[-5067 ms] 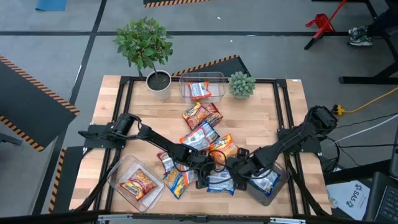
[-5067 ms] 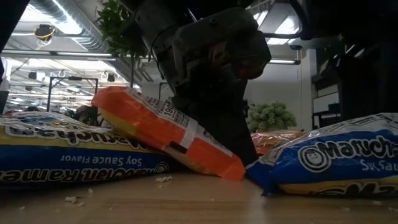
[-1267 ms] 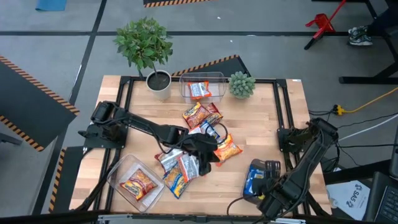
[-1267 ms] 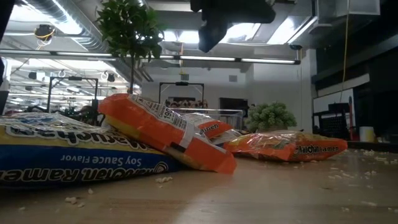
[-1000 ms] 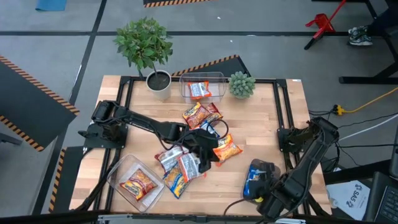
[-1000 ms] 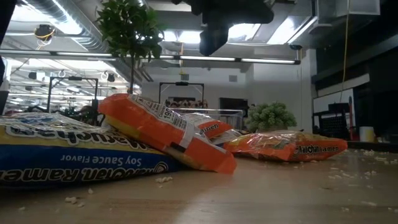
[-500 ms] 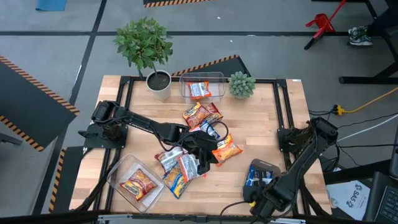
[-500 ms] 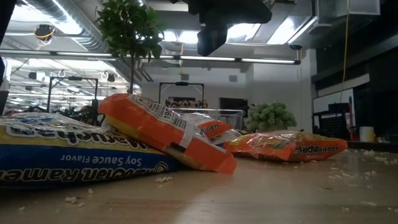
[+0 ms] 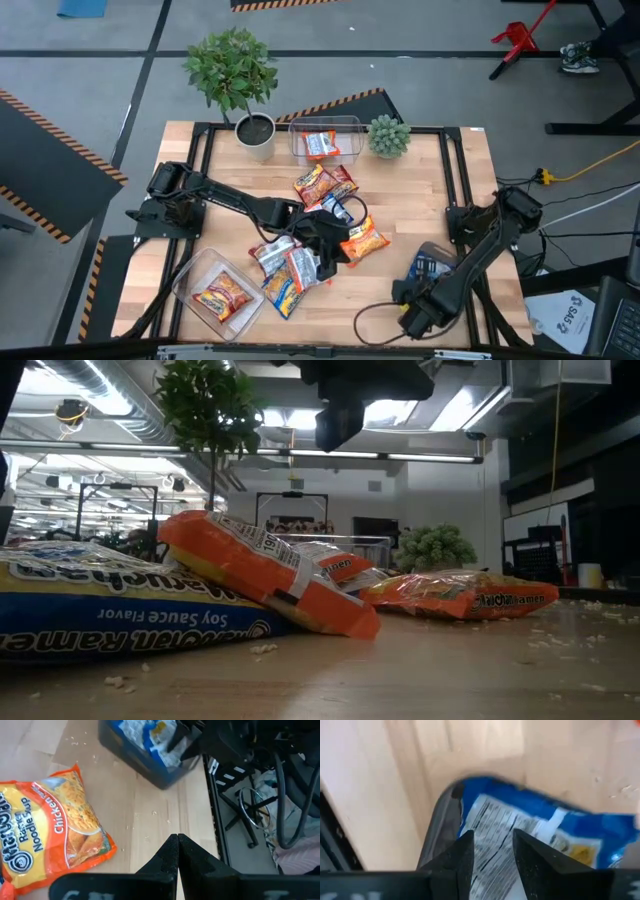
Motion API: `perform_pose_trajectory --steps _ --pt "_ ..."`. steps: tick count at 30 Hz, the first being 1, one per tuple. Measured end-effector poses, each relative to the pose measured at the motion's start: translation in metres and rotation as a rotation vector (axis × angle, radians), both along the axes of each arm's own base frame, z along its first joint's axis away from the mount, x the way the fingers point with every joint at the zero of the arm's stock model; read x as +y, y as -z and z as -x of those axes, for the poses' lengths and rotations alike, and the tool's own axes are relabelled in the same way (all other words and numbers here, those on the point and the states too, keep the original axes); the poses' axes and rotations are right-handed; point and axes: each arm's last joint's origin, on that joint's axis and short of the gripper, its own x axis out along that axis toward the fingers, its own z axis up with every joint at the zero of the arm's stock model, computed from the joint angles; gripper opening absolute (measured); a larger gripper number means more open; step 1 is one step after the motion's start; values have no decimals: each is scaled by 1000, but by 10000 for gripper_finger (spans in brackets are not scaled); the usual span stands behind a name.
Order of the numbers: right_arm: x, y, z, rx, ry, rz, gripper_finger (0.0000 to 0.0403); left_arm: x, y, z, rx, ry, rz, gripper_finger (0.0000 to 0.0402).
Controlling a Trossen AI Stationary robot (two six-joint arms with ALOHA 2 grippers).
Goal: Sort Maruchan noodles
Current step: Put the orange noodle pack into the top transparent bin
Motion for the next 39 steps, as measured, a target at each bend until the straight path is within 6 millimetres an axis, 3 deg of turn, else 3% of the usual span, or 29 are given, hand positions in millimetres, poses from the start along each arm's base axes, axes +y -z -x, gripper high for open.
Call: perform_pose_trajectory --steps 5,9,12,16,23,27,30,33,39 --pt "-6 -19 -1 -72 11 -12 131 -1 1 2 24 44 24 0" --pt "-11 -52 0 -190 13 -22 131 4 1 9 91 68 12 0" --pt "-19 -70 -5 -354 44 11 131 13 -13 19 106 72 27 0" --pt "-39 -81 -26 -515 91 69 151 27 -48 45 98 49 18 0" --pt "-76 -76 -72 -572 -66 87 264 40 -100 125 193 -50 -105 0" --pt "-95 -65 -92 -591 -250 149 309 30 -114 152 196 -86 -123 6" --pt "-95 -57 -116 -679 -445 146 314 18 -122 164 153 -91 -136 15" --pt "-89 -46 -139 -756 -587 137 306 11 -118 167 139 -118 -140 22" --pt "-73 -21 -166 -747 -719 129 290 -2 -70 164 103 -111 -71 16"
